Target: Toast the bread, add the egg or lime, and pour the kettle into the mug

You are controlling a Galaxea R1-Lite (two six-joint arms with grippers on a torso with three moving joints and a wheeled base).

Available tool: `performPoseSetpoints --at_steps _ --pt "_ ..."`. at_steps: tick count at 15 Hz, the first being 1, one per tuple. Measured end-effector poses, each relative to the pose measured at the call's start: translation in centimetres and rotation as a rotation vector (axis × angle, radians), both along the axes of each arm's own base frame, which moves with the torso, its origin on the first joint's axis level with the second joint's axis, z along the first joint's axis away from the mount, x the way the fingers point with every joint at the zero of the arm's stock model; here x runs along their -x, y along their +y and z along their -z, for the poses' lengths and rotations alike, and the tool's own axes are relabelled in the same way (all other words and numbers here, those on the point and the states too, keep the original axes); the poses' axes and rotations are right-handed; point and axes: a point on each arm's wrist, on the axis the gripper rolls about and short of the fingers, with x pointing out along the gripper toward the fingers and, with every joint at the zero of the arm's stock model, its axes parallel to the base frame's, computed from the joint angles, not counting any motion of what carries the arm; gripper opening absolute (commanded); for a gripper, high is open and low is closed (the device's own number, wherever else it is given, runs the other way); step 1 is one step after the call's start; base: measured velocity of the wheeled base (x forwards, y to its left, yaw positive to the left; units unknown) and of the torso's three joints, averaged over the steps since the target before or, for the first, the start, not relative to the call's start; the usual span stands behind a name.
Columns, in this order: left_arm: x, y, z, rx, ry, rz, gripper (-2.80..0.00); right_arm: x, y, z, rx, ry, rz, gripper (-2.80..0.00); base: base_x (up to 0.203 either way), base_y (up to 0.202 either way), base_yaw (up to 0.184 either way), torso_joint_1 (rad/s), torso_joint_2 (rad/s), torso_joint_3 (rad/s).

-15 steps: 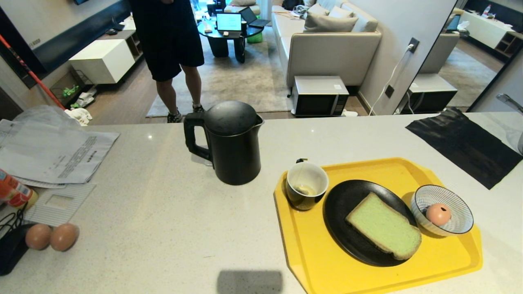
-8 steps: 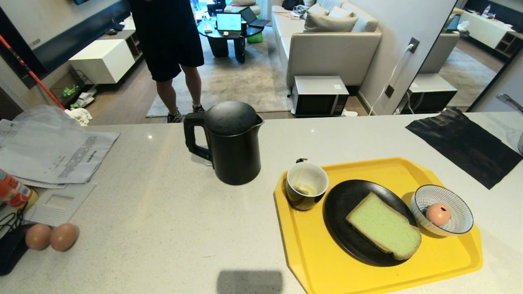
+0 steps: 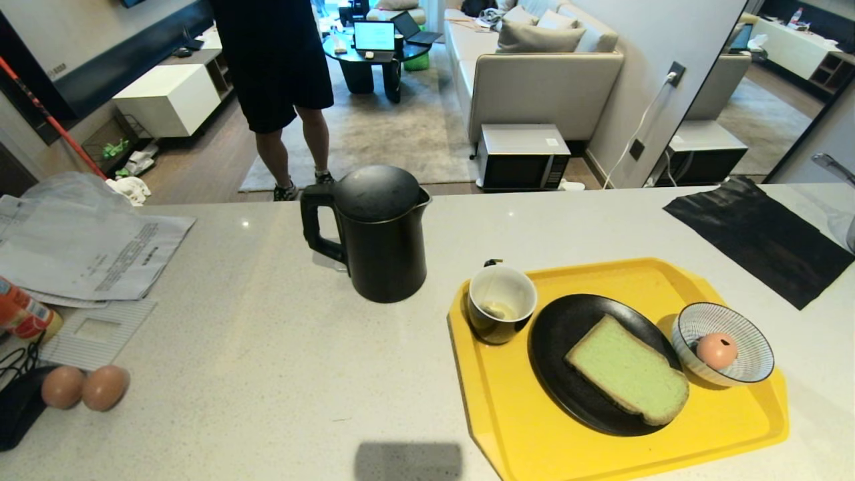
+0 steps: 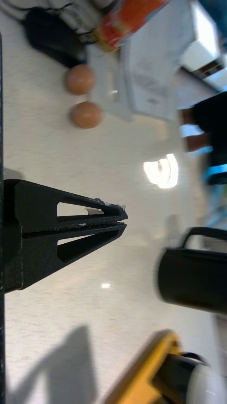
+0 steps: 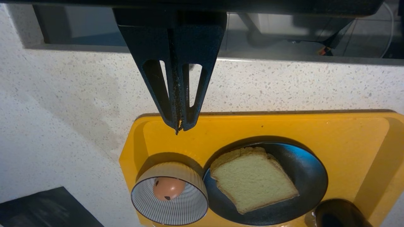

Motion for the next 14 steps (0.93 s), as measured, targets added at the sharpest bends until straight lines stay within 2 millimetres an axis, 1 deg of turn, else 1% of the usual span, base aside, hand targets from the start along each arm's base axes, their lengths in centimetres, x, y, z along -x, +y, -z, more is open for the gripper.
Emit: performPoseSetpoints --at_steps 3,6,14 --pt "-0.3 0.1 1.5 0.003 0.127 -0.047 -2.80 0.0 0.0 0.0 0.000 0.000 0.001 -2.80 0.000 0.000 0.000 0.000 0.00 0.000" --pt "-0.4 0.1 2.3 -0.019 0.202 -0.056 -2.80 0.0 0.0 0.0 0.000 0.000 0.000 -2.80 0.000 0.000 0.000 0.000 0.00 0.000" --pt "-0.4 0.2 2.3 0.012 0.202 -0.063 -2.80 0.0 0.0 0.0 0.000 0.000 0.000 -2.80 0.000 0.000 0.000 0.000 0.00 0.000"
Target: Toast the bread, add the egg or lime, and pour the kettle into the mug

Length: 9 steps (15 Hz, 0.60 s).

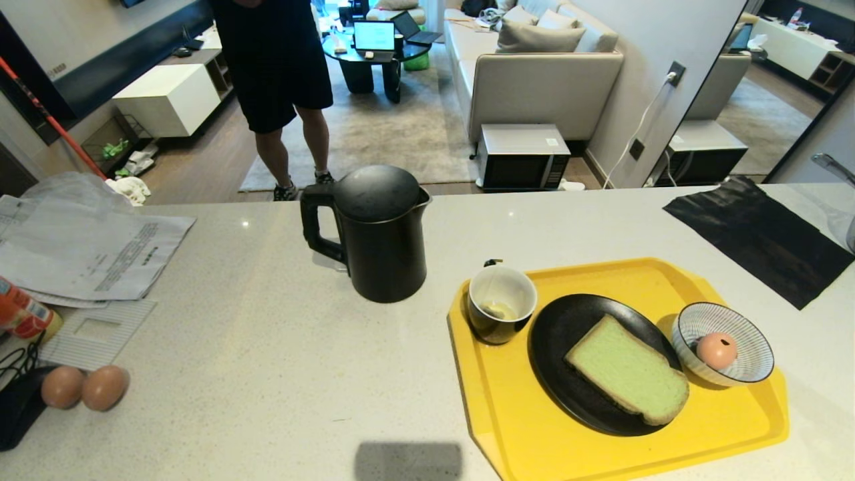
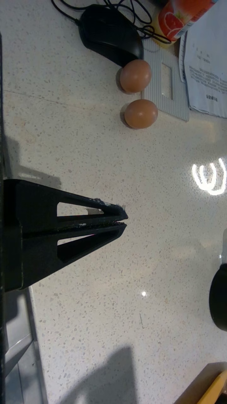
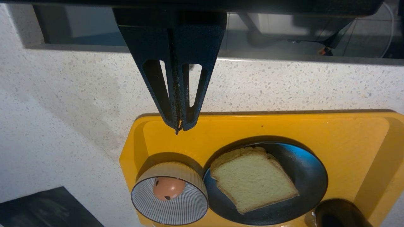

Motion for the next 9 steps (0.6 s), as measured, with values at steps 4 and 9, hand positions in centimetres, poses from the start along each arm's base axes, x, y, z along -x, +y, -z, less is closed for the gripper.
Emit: performPoseSetpoints --at_steps 4,9 --pt "0.00 0.01 0.01 0.023 0.002 -0.002 -2.80 0.00 0.00 0.00 0.000 0.000 0.001 -2.80 0.000 0.000 0.000 0.000 0.00 0.000" --pt "0.00 0.00 0.01 0.027 0.002 -0.001 -2.80 0.00 0.00 0.00 0.000 0.000 0.000 -2.80 0.000 0.000 0.000 0.000 0.00 0.000"
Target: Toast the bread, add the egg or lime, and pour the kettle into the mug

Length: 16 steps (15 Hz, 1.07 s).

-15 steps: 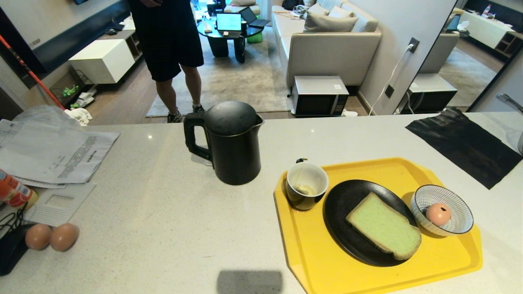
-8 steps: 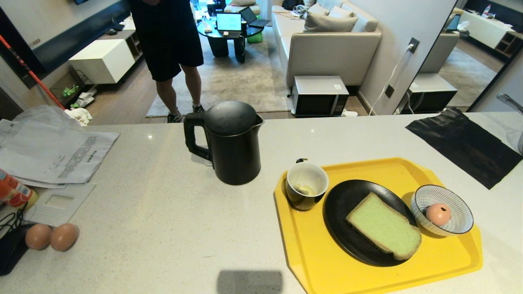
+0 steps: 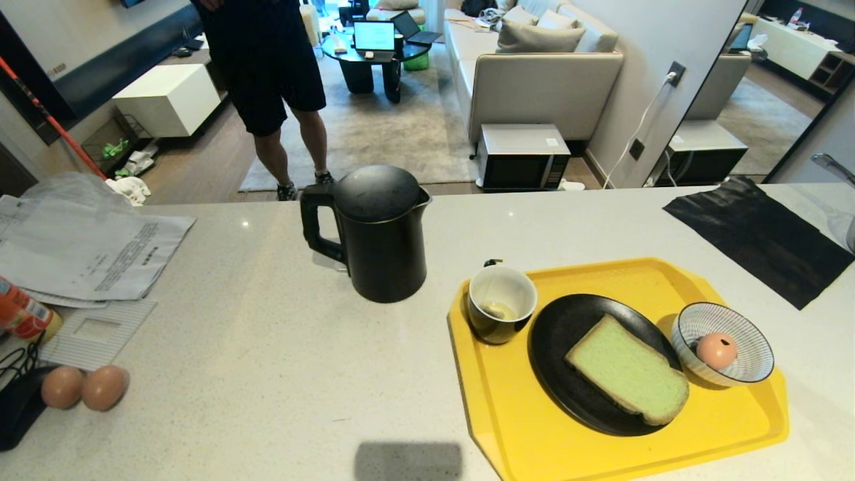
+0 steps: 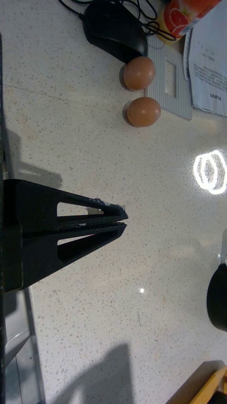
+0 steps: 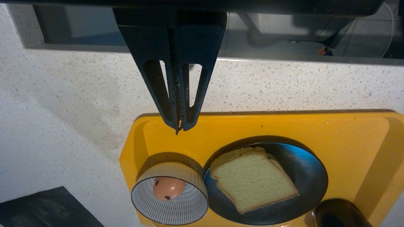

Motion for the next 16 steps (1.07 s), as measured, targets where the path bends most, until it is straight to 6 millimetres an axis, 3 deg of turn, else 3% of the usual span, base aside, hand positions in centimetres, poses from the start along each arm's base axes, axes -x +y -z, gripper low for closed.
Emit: performPoseSetpoints --at_steps 9,16 --pt "0.00 0.00 0.00 0.000 0.000 0.001 -2.80 0.00 0.00 0.00 0.003 0.000 0.000 -2.80 0.000 0.000 0.000 0.000 0.00 0.000" --pt "0.00 0.00 0.00 0.000 0.000 0.000 -2.80 -0.17 0.03 -0.12 0.122 0.022 -0.014 -2.80 0.000 0.000 0.000 0.000 0.00 0.000"
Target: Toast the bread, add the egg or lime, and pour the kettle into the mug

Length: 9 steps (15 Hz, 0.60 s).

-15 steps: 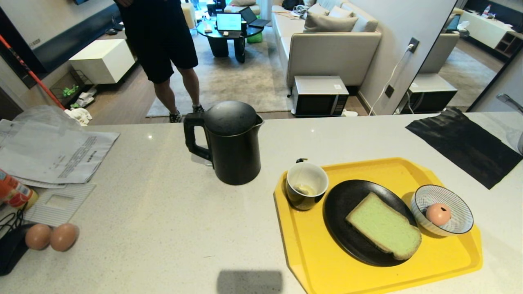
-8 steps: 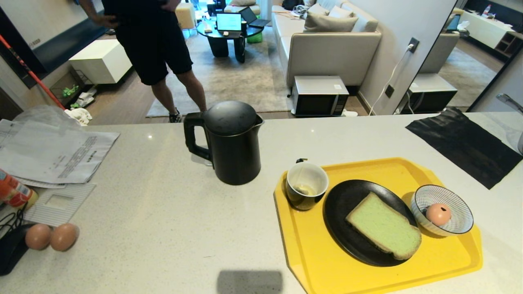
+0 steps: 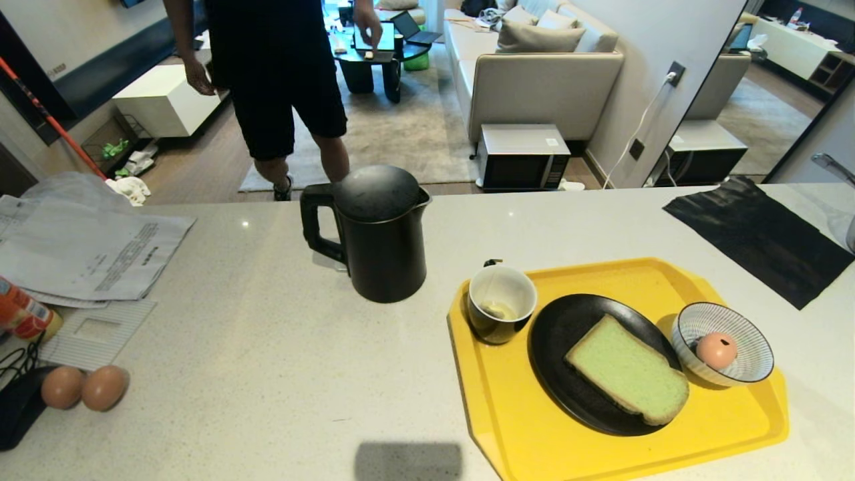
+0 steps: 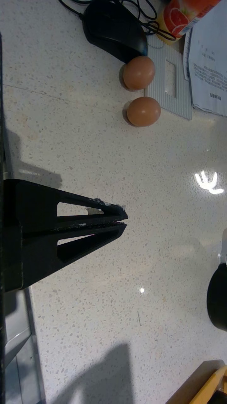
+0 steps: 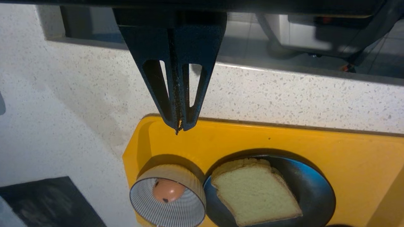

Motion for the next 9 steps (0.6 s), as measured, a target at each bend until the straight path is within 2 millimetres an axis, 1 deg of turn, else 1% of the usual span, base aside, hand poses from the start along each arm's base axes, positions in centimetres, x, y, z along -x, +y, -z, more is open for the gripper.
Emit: performPoseSetpoints --at_steps 3,5,6,8,9 --pt "0.0 0.0 0.0 0.000 0.000 0.000 -2.80 -0.7 0.0 -0.2 -0.020 0.097 0.012 -2.80 0.000 0.000 0.000 0.000 0.00 0.000" --pt "0.0 0.0 0.0 0.000 0.000 0.000 -2.80 -1.0 0.0 -0.3 -0.039 0.127 0.021 -2.80 0.000 0.000 0.000 0.000 0.00 0.000" --pt "0.0 0.0 0.0 0.000 0.000 -0.001 -2.80 -1.0 0.0 -0.8 -0.042 0.120 0.024 -2.80 0.000 0.000 0.000 0.000 0.00 0.000" --pt "0.0 0.0 0.0 0.000 0.000 0.000 -2.80 -0.9 0.0 -3.5 -0.044 0.084 0.021 -2.80 0.000 0.000 0.000 0.000 0.00 0.000" --pt "0.0 0.0 0.0 0.000 0.000 -0.001 -2.80 -1.0 0.0 -5.3 -0.043 0.074 0.018 -2.80 0.000 0.000 0.000 0.000 0.00 0.000"
